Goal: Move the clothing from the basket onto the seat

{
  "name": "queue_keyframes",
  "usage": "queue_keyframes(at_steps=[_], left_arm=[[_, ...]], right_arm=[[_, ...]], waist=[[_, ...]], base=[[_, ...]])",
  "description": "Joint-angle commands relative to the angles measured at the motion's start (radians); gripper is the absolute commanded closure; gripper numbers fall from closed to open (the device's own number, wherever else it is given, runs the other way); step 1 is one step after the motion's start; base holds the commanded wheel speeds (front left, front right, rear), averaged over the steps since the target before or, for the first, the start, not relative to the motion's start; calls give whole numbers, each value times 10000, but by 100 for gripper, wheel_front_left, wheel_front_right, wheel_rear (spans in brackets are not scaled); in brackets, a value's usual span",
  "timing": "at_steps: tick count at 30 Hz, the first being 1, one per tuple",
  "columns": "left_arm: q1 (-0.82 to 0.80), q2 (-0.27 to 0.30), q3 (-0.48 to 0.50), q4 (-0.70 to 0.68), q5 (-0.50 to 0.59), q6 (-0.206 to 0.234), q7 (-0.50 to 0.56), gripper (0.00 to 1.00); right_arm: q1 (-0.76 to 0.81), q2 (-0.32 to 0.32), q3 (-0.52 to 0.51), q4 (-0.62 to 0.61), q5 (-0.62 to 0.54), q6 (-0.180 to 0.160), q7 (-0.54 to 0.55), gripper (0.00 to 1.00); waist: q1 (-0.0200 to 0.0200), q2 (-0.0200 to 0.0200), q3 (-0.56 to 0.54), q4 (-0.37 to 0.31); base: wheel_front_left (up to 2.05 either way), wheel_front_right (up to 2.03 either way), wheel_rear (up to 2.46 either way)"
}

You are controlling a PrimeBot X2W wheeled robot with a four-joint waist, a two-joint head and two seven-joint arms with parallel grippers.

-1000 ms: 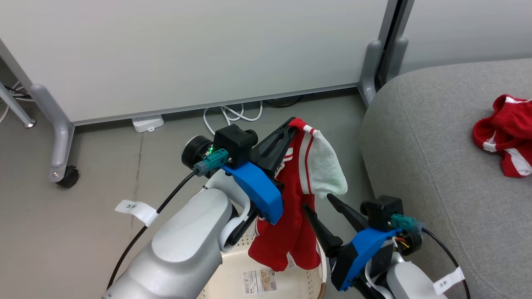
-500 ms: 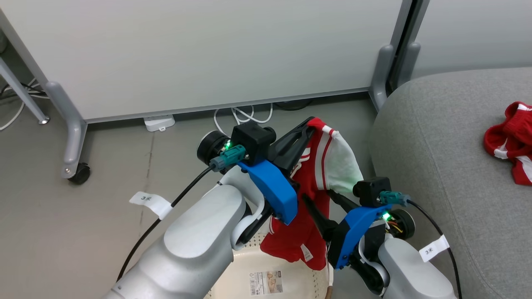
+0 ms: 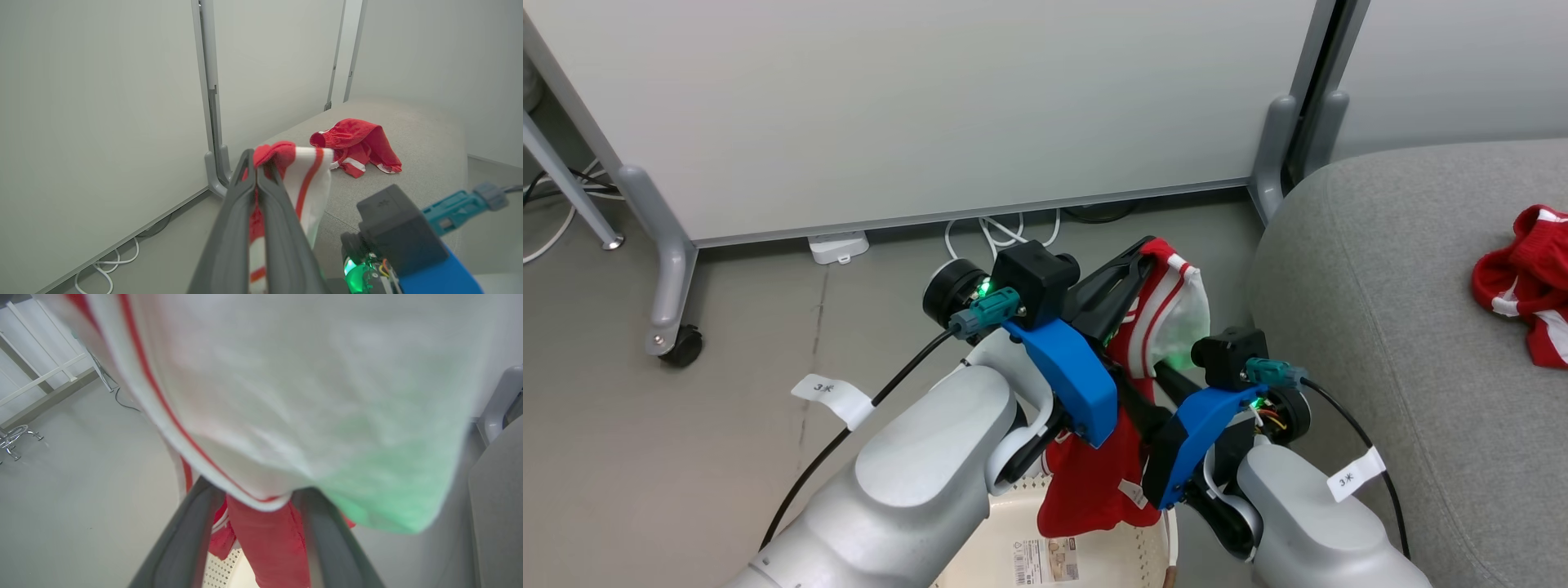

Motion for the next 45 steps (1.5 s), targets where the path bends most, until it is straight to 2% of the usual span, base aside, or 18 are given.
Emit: queue_keyframes(at_steps=[1,21,22,25,26,27,39,45], left_arm=[[-182,-5,1,27,-53,-13,-85,100],[-50,124,-29,431,-263,88,-172,99],[-25,137,-33,452,-283,113,-144,73],[60,189,-53,500,-317,161,-131,45],[82,207,-58,506,-324,167,-144,15],[107,225,-69,516,-321,178,-163,0],[426,482,-21,499,-414,317,-309,0],[948,792,334,183,-505,514,-724,0]], right_arm=[[-211,-9,87,81,70,5,-99,100],[-611,-9,771,1140,691,5,-636,100],[-634,-10,786,1168,698,5,-655,100],[-675,-10,836,1251,771,5,-713,100],[-678,-9,849,1277,799,5,-724,100],[-675,-9,853,1302,822,5,-742,100],[-784,-9,889,1569,927,5,-891,100],[-917,-9,758,1572,846,5,-937,100]], waist=[[-1,0,-14,-17],[-1,0,-237,-243],[-1,0,-238,-255],[-1,0,-254,-288],[-1,0,-263,-298],[-1,0,-271,-305],[-1,0,-298,-291],[-1,0,-272,-380]], base=[[0,0,0],[0,0,0],[0,0,0],[0,0,0],[0,0,0],[0,0,0],[0,0,0],[0,0,0]])
